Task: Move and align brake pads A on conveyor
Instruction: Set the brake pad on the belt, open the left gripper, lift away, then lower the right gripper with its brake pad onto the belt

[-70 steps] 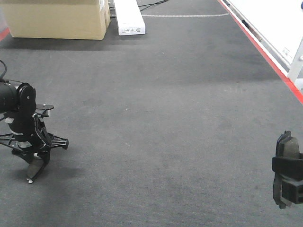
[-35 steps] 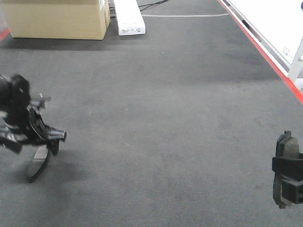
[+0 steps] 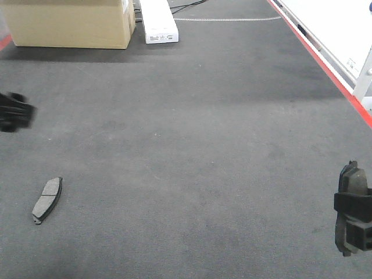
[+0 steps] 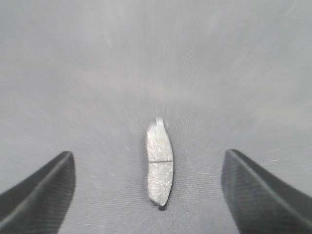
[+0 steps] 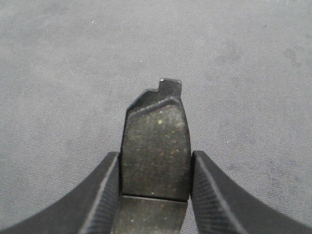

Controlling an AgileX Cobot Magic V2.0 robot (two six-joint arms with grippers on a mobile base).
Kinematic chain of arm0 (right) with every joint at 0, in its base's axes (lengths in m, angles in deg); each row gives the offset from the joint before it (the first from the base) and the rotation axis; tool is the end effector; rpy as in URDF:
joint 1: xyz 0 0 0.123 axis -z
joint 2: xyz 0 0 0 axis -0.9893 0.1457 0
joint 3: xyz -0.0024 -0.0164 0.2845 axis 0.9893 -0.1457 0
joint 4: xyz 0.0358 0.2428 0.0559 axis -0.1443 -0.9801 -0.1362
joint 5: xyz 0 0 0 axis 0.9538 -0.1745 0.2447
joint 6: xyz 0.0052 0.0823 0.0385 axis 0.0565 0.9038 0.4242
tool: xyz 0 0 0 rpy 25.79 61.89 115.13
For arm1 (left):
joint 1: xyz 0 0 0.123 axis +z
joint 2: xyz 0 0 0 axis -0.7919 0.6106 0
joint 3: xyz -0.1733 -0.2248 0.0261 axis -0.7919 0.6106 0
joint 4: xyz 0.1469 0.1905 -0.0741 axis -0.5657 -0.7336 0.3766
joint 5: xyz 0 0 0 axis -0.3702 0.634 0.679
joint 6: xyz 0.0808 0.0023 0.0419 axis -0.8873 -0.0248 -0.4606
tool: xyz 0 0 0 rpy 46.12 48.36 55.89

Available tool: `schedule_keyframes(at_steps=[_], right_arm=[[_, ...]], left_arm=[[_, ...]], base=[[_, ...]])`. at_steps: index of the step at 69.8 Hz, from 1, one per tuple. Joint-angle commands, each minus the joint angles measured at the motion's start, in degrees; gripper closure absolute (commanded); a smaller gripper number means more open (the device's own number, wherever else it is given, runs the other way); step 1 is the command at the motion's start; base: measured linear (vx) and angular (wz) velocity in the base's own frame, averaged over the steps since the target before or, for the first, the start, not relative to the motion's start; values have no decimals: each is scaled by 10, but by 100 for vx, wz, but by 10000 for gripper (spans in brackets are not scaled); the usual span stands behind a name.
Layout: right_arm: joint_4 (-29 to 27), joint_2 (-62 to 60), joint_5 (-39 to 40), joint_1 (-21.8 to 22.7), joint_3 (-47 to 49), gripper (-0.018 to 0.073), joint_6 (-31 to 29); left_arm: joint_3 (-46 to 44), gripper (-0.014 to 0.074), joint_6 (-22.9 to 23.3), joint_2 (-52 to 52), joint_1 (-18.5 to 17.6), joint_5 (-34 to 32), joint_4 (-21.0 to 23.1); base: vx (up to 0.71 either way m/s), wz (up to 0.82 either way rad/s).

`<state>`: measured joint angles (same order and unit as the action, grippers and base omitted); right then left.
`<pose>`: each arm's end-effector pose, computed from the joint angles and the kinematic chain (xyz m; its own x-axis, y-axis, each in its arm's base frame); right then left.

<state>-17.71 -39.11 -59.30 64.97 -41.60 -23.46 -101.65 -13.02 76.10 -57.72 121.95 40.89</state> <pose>0.1223 0.0403 0.3249 -0.6017 -0.0374 -0.7979 -0.2367 0.9624 0.1334 0.2656 -0.0171 0.3736 -0.7475 0.0631 -0.6612 0.0313 0.9977 0.0598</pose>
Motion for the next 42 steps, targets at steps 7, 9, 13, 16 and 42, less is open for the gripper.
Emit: schedule_keyframes(at_steps=[7,9,13,16,42], right_arm=[[1,-1,42,3,19,563,-5],[1,-1,42,3,19,563,-5],[1,-1,42,3,19,563,-5],[1,-1,42,3,19,563,-5],[1,-1,42,3,19,563,-5]], left_arm=[[94,48,-1,-172,-1,-90,1],[113,48,-1,-199,-1,-102,0],[154,48,-1,-259,-1,-128,-3],[180,48,-1,-290,-1,-141,-3],[321,48,0,-539,-1,-121,1]], base=[[0,0],[0,0],[0,0],[0,0],[0,0]])
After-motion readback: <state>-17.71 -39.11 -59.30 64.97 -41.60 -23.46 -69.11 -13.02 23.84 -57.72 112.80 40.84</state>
